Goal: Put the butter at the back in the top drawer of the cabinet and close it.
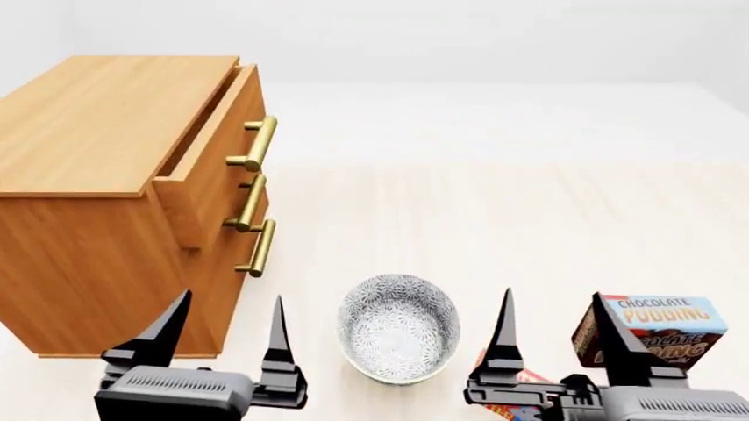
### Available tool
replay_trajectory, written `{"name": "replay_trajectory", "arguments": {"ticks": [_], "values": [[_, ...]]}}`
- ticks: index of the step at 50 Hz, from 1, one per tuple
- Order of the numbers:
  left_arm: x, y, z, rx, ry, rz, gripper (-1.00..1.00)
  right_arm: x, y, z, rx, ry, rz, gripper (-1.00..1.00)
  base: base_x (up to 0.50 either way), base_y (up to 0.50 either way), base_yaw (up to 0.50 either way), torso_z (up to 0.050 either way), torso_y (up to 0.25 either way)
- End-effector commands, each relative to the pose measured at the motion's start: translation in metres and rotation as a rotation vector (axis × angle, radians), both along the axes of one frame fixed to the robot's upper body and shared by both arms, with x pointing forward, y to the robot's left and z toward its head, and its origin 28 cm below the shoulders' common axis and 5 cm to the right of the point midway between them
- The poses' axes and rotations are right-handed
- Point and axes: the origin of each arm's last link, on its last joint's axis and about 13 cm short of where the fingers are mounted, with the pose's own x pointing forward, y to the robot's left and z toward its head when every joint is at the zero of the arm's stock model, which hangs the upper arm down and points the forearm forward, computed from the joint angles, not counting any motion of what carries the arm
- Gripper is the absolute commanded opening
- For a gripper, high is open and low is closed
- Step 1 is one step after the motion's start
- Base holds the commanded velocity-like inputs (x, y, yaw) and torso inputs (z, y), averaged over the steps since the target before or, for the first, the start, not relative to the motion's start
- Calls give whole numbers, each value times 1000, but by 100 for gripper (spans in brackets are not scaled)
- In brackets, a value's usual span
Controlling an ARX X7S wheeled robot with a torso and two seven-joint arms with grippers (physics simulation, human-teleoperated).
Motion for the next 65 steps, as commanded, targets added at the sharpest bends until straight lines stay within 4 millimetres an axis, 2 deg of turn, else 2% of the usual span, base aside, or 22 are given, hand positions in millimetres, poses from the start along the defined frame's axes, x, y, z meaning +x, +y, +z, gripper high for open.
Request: {"name": "replay_trajectory", "arguments": {"ticks": [1, 8, 16, 26, 32, 42, 52, 58, 65], "values": [[-6, 0, 8, 3, -7, -23, 100, -2, -1, 2, -6, -19, -13, 100, 0, 0, 0, 0, 0], [-13, 1, 26, 11, -29, -41, 100, -2, -2, 3, -8, -14, -20, 100, 0, 0, 0, 0, 0], [-21, 4, 58, 17, -45, -41, 100, -2, -4, 3, -5, -1, -13, 100, 0, 0, 0, 0, 0], [-20, 11, 103, 23, -6, -17, 100, -2, -6, 5, 4, 7, -7, 100, 0, 0, 0, 0, 0], [-16, 9, 127, 90, 27, -47, 100, -2, -6, 6, 7, 10, -3, 100, 0, 0, 0, 0, 0], [2, 8, 167, 143, 74, -108, 100, -1, -6, 5, 2, 17, 3, 100, 0, 0, 0, 0, 0], [19, 11, 210, 152, 95, -79, 100, 0, -5, 4, -5, 23, 8, 100, 0, 0, 0, 0, 0], [40, 15, 237, 139, 174, -38, 100, 0, -5, 4, -7, 27, 10, 100, 0, 0, 0, 0, 0], [54, 15, 262, 162, 270, -62, 100, 1, -5, 4, -6, 33, 12, 100, 0, 0, 0, 0, 0]]}}
